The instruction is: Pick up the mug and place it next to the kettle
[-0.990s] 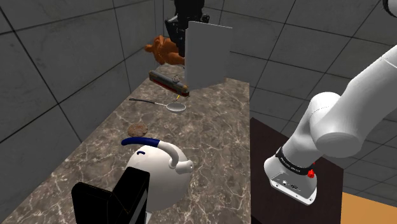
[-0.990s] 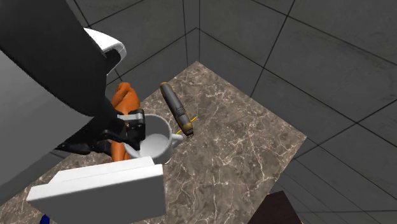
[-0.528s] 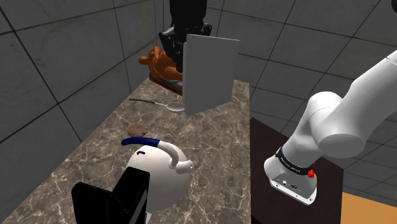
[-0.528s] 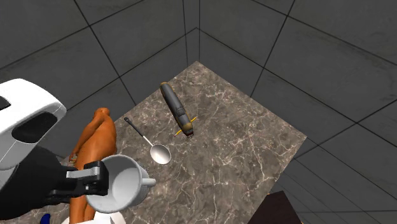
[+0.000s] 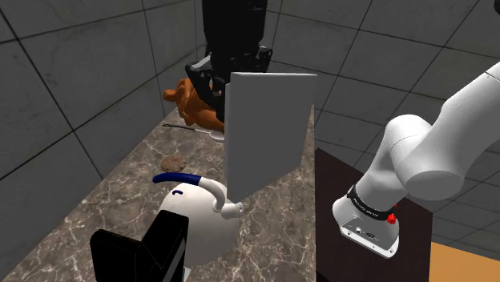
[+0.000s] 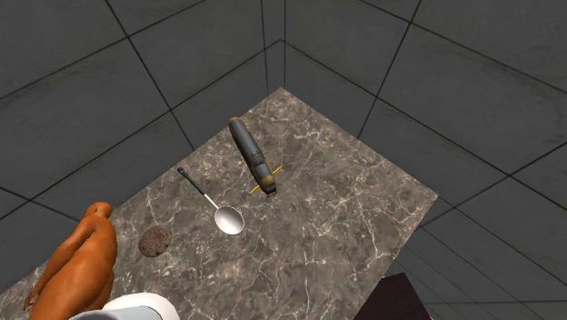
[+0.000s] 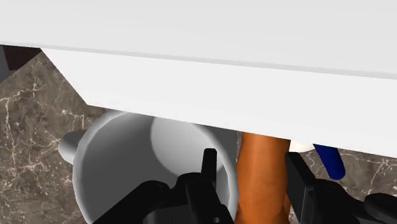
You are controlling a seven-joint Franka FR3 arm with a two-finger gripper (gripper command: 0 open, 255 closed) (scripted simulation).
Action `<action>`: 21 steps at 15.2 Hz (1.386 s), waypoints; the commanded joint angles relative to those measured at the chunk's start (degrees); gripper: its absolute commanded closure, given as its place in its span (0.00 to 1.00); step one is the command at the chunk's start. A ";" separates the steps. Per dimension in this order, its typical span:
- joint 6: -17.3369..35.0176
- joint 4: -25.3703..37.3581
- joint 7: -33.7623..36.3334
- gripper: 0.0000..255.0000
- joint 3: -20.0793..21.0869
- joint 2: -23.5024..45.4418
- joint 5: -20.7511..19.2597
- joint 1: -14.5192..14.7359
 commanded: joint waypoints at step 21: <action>-1.06 17.44 33.24 1.00 19.48 18.89 -6.28 12.60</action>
